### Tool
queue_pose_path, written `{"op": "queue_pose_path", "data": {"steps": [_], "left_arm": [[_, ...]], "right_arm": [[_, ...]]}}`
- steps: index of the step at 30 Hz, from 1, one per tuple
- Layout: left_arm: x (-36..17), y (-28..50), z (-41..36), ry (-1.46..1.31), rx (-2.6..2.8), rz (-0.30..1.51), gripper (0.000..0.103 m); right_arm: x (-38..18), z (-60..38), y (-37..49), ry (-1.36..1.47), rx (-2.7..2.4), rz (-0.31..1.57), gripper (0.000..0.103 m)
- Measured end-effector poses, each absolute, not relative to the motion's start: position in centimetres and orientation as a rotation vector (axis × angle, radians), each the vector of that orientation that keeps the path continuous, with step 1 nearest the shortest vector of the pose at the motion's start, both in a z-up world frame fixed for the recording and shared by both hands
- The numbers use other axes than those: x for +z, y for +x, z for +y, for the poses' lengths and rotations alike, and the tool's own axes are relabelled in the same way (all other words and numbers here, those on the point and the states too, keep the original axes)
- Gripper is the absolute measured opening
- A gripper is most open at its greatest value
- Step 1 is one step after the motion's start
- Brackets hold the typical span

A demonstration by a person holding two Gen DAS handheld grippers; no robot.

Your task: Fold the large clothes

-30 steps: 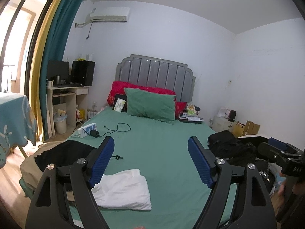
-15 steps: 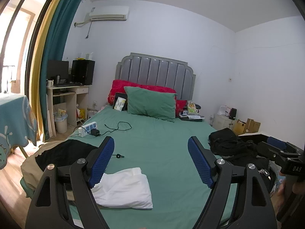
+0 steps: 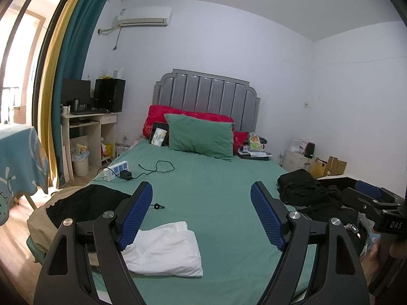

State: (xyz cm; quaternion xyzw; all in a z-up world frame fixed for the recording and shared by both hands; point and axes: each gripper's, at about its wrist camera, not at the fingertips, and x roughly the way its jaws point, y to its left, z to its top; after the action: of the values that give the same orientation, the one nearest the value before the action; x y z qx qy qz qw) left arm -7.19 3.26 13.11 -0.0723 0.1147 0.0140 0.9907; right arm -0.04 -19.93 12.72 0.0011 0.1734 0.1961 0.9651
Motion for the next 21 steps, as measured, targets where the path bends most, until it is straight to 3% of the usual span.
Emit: {"op": "queue_pose_path", "data": {"steps": [21], "left_arm": [[12.95, -7.33, 3.73, -0.136, 0.017, 0.24, 0.082]], "right_arm": [[12.23, -19.41, -0.37, -0.003, 0.407, 0.358, 0.102]]}}
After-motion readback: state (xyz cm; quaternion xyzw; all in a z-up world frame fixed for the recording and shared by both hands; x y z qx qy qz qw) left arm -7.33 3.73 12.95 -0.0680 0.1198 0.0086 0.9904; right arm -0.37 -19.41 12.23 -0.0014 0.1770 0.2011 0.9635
